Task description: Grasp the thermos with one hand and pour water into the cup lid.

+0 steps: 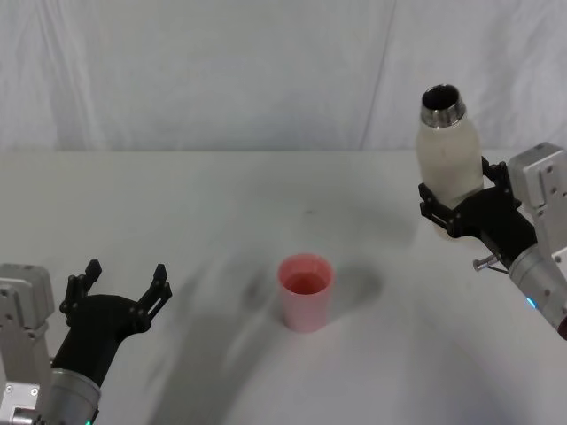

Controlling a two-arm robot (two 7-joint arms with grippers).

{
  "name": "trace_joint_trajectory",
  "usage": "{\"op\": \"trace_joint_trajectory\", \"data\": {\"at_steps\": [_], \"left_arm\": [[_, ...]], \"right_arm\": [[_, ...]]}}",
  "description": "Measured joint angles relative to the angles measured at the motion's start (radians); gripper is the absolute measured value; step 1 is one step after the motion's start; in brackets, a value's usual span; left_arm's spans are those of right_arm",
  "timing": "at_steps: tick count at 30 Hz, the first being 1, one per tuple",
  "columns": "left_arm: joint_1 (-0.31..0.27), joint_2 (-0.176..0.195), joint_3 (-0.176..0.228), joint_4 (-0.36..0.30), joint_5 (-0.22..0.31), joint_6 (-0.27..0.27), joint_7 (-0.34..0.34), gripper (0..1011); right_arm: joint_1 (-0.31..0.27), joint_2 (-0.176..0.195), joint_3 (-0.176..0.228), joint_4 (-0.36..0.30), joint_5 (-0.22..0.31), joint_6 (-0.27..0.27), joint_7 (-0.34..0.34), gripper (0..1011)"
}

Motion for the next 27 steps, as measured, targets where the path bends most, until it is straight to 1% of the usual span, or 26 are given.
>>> {"op": "trace_joint_trajectory", "data": {"at_steps": [3, 6, 9, 11, 12, 13, 16, 17, 21, 22, 27], "left_arm": [[0.000, 0.000, 0.000, 0.000, 0.000, 0.000, 0.000, 1001], [0.000, 0.000, 0.000, 0.000, 0.000, 0.000, 0.000, 1001], [0.000, 0.000, 0.000, 0.000, 0.000, 0.000, 0.000, 1001], [0.000, 0.000, 0.000, 0.000, 0.000, 0.000, 0.000, 1001], [0.000, 0.000, 0.000, 0.000, 0.000, 0.000, 0.000, 1001], [0.000, 0.000, 0.000, 0.000, 0.000, 0.000, 0.000, 1001], [0.000, 0.000, 0.000, 0.000, 0.000, 0.000, 0.000, 1001], [0.000, 0.000, 0.000, 0.000, 0.000, 0.000, 0.000, 1001], [0.000, 0.000, 0.000, 0.000, 0.000, 0.000, 0.000, 1001], [0.000, 0.000, 0.000, 0.000, 0.000, 0.000, 0.000, 1001], [0.000, 0.000, 0.000, 0.000, 0.000, 0.000, 0.000, 1001]], "right_arm": [[-0.012, 0.005, -0.005, -0.013, -0.026, -0.004, -0.002, 964], [-0.030, 0.015, -0.014, -0.034, -0.068, -0.011, -0.003, 964], [-0.042, 0.019, -0.019, -0.046, -0.090, -0.014, -0.002, 964], [-0.054, 0.024, -0.026, -0.059, -0.118, -0.019, -0.002, 964], [-0.054, 0.024, -0.026, -0.059, -0.118, -0.019, -0.002, 964], [-0.059, 0.027, -0.031, -0.064, -0.136, -0.024, -0.002, 964], [-0.065, 0.033, -0.040, -0.069, -0.167, -0.032, -0.004, 964], [-0.069, 0.037, -0.046, -0.072, -0.190, -0.038, -0.009, 964], [-0.075, 0.045, -0.059, -0.073, -0.246, -0.052, -0.024, 964], [-0.076, 0.046, -0.064, -0.072, -0.269, -0.058, -0.030, 964], [-0.077, 0.049, -0.077, -0.061, -0.332, -0.075, -0.050, 964]]}}
